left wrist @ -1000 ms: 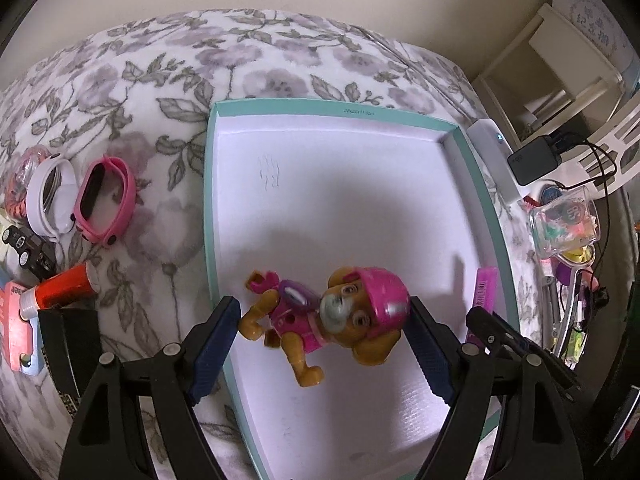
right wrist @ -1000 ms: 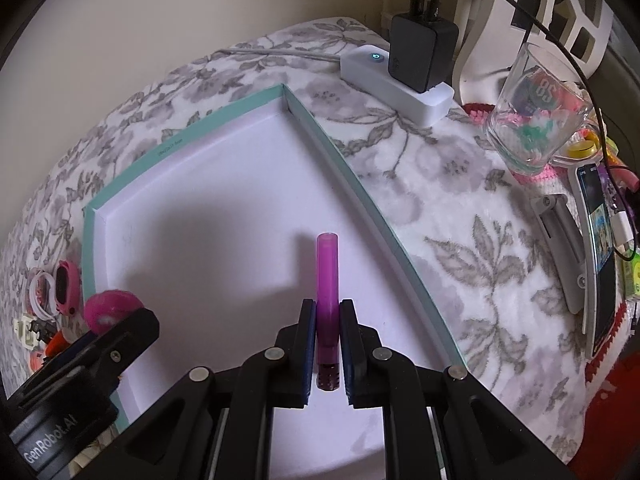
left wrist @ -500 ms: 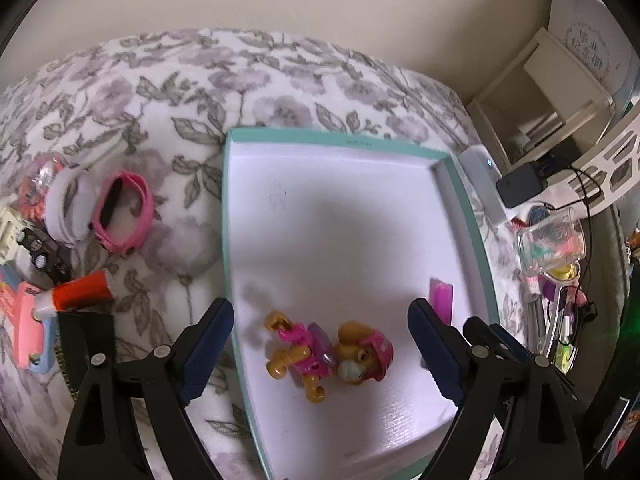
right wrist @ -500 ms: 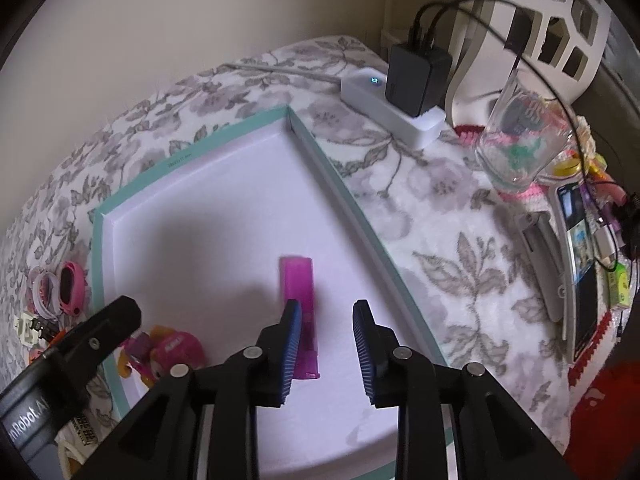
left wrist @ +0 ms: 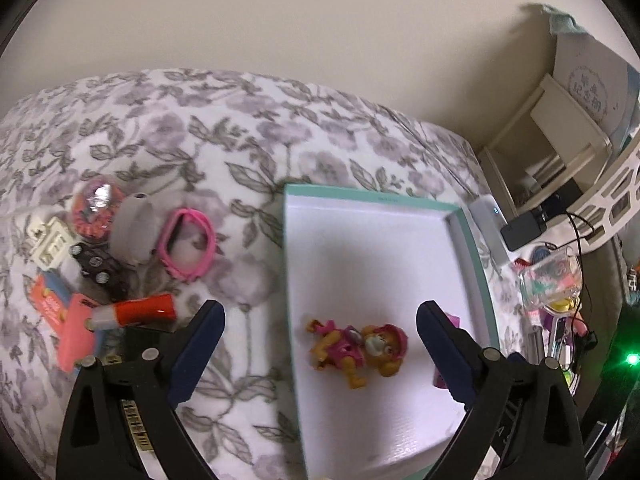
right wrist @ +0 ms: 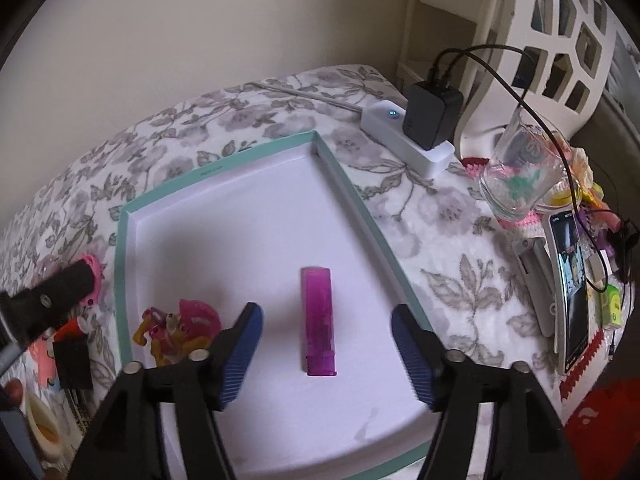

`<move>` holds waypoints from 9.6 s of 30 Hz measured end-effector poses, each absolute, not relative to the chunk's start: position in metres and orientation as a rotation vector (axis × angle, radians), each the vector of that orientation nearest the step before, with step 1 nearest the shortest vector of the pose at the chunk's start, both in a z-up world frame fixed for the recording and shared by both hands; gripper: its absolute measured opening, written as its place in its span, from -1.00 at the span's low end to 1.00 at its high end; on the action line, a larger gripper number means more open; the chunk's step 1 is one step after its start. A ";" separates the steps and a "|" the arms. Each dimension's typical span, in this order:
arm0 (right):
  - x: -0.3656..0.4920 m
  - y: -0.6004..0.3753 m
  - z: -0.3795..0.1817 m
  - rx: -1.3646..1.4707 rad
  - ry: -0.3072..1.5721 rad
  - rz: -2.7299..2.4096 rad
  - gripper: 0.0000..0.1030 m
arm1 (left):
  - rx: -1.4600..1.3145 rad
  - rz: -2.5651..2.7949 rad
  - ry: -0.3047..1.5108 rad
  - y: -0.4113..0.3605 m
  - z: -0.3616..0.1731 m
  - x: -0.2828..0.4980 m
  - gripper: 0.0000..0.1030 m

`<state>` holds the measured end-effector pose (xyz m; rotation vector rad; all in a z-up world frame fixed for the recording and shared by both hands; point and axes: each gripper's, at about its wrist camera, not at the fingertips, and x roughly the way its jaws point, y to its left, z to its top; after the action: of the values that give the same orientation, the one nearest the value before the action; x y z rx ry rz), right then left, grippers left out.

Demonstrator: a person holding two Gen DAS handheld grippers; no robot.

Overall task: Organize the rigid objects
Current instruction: 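Move both open tools back over the pile of items, then grasp the black charger plug with right tool while left grasps gold harmonica, then carry the plug into the box lid while left tool carries the harmonica, then open both tools and move them back toward the pile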

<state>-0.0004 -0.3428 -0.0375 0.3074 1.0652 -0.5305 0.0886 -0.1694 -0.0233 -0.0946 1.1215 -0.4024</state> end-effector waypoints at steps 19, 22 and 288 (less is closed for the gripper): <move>-0.009 -0.317 -0.037 0.282 1.029 -0.475 1.00 | -0.060 -0.183 1.013 -0.094 0.000 0.082 0.99; -0.008 -0.312 -0.036 0.283 1.018 -0.462 1.00 | -0.054 -0.154 1.013 -0.082 0.001 0.081 0.99; 0.012 -0.296 -0.029 0.272 1.092 -0.387 0.25 | 0.057 -0.194 1.194 -0.103 -0.031 0.076 0.53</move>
<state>0.0119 -0.2958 -0.0287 0.2717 1.0916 -0.3872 0.0763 -0.1035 -0.0308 0.0570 1.1938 -0.1940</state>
